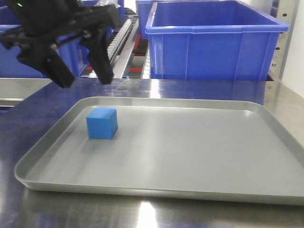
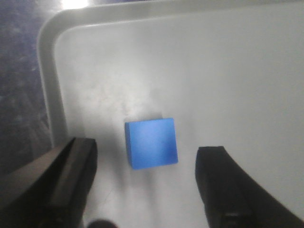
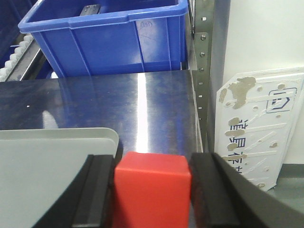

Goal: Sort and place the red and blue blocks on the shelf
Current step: 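Lower the left gripper around the blue cube and close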

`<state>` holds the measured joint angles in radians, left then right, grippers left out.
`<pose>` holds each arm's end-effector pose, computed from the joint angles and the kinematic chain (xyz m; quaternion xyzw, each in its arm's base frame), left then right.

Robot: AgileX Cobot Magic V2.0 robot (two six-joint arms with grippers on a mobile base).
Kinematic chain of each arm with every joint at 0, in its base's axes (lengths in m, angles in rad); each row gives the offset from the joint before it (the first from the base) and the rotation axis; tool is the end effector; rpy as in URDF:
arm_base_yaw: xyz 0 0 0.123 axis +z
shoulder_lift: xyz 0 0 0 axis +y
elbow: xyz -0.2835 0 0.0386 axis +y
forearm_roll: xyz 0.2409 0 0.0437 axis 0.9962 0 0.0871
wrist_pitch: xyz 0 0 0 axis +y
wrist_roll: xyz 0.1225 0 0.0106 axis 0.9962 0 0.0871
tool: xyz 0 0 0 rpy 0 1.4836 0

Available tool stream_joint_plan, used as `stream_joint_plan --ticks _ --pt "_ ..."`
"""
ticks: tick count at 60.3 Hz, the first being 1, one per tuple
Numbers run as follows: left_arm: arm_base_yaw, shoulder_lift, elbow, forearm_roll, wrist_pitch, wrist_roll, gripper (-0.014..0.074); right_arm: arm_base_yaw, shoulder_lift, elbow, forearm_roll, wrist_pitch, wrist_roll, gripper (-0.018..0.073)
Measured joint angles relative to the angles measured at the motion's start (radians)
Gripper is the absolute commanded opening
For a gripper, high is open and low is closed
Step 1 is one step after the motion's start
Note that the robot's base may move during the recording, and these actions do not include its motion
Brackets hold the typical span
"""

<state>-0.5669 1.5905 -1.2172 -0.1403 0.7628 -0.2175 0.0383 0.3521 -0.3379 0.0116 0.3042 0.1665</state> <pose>0.2854 -0.1958 0.2527 0.1316 0.9554 -0.1537 0.2149 0.1083 0.0046 0.2690 0.0535 0.7821 0.0682 0.6171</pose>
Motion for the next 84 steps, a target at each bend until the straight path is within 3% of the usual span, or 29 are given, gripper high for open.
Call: stream_joint_plan --ticks 84 --pt "-0.022 0.154 -0.003 0.000 -0.049 -0.035 0.0478 0.000 0.000 0.000 0.000 0.000 0.000 0.0051"
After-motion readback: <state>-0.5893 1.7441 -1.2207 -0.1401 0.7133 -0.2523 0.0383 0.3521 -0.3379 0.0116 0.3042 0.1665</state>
